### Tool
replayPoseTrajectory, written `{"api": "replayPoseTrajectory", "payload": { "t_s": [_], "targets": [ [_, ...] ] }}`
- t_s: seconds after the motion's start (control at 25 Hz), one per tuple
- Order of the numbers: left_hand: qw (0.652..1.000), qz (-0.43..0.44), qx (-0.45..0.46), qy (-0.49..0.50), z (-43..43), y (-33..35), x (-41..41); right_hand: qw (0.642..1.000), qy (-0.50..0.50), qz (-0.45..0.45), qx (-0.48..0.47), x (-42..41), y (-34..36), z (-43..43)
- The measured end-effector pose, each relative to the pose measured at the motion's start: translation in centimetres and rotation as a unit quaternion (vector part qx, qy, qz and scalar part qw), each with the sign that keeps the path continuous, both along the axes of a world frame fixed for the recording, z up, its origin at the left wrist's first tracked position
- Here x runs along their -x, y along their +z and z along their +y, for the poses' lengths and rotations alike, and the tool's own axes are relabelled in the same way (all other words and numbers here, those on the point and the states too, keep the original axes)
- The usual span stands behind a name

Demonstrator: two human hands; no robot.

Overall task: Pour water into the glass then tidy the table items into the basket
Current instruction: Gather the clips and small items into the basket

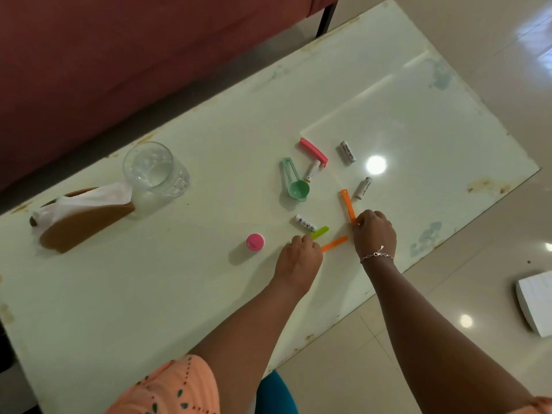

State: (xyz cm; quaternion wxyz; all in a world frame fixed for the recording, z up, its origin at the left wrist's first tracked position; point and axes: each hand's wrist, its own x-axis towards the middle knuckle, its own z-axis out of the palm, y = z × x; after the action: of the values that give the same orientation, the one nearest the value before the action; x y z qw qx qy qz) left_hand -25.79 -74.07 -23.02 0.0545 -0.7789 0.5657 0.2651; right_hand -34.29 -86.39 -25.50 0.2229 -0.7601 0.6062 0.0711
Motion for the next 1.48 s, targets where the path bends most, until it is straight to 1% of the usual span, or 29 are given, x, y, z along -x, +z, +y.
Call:
{"api": "replayPoseTrajectory", "payload": {
  "t_s": [0.08, 0.24, 0.32, 0.4, 0.52, 0.6, 0.84, 0.92, 1.0, 1.08, 1.16, 1.24, 1.28, 1.36, 1.44, 1.48],
  "targets": [
    [0.999, 0.023, 0.002, 0.024, 0.2, 0.0, 0.2, 1.0, -0.013, -0.014, 0.002, -0.1, 0.1, 0.2],
    [0.996, 0.035, 0.015, 0.08, 1.7, 0.4, 0.1, 0.997, -0.048, -0.056, 0.033, 0.1, 2.0, 1.4],
    [0.99, 0.053, 0.05, 0.125, 3.1, 1.7, -0.1, 0.995, -0.029, -0.075, 0.057, -0.2, 3.7, 2.5],
    [0.98, 0.066, 0.07, 0.174, 5.5, 4.3, -1.2, 0.992, 0.022, -0.095, 0.08, -1.2, 5.7, 4.1],
    [0.952, 0.092, 0.069, 0.284, 9.5, 6.8, -3.6, 0.979, 0.111, -0.119, 0.121, -3.8, 8.3, 7.2],
    [0.935, 0.094, 0.098, 0.327, 12.7, 7.8, -5.6, 0.967, 0.157, -0.14, 0.144, -6.4, 9.8, 9.9],
    [0.876, 0.061, 0.147, 0.455, 24.6, 10.7, -12.0, 0.918, 0.305, -0.197, 0.159, -15.3, 13.2, 19.6],
    [0.844, 0.052, 0.155, 0.511, 30.0, 11.2, -13.7, 0.897, 0.357, -0.214, 0.152, -18.2, 13.9, 23.4],
    [0.802, 0.046, 0.158, 0.574, 35.3, 11.8, -15.0, 0.873, 0.411, -0.221, 0.143, -21.1, 14.5, 27.3],
    [0.749, 0.036, 0.164, 0.641, 40.8, 12.1, -15.9, 0.845, 0.464, -0.232, 0.133, -24.1, 15.0, 31.5],
    [0.705, 0.03, 0.16, 0.69, 45.0, 12.6, -16.3, 0.816, 0.512, -0.239, 0.125, -26.6, 15.3, 34.9],
    [0.657, 0.024, 0.159, 0.736, 49.4, 13.0, -16.5, 0.766, 0.577, -0.257, 0.119, -29.0, 15.5, 39.2],
    [0.634, 0.014, 0.155, 0.757, 51.3, 13.0, -16.5, 0.735, 0.611, -0.268, 0.119, -30.1, 15.5, 41.3],
    [0.583, -0.009, 0.157, 0.797, 54.9, 13.1, -16.4, 0.662, 0.68, -0.293, 0.118, -32.3, 15.3, 45.8],
    [0.528, -0.023, 0.165, 0.833, 57.6, 13.2, -16.1, 0.58, 0.747, -0.302, 0.121, -34.2, 14.8, 49.9],
    [0.508, -0.024, 0.159, 0.846, 58.5, 13.3, -15.9, 0.533, 0.779, -0.303, 0.129, -35.0, 14.5, 51.6]
  ]
}}
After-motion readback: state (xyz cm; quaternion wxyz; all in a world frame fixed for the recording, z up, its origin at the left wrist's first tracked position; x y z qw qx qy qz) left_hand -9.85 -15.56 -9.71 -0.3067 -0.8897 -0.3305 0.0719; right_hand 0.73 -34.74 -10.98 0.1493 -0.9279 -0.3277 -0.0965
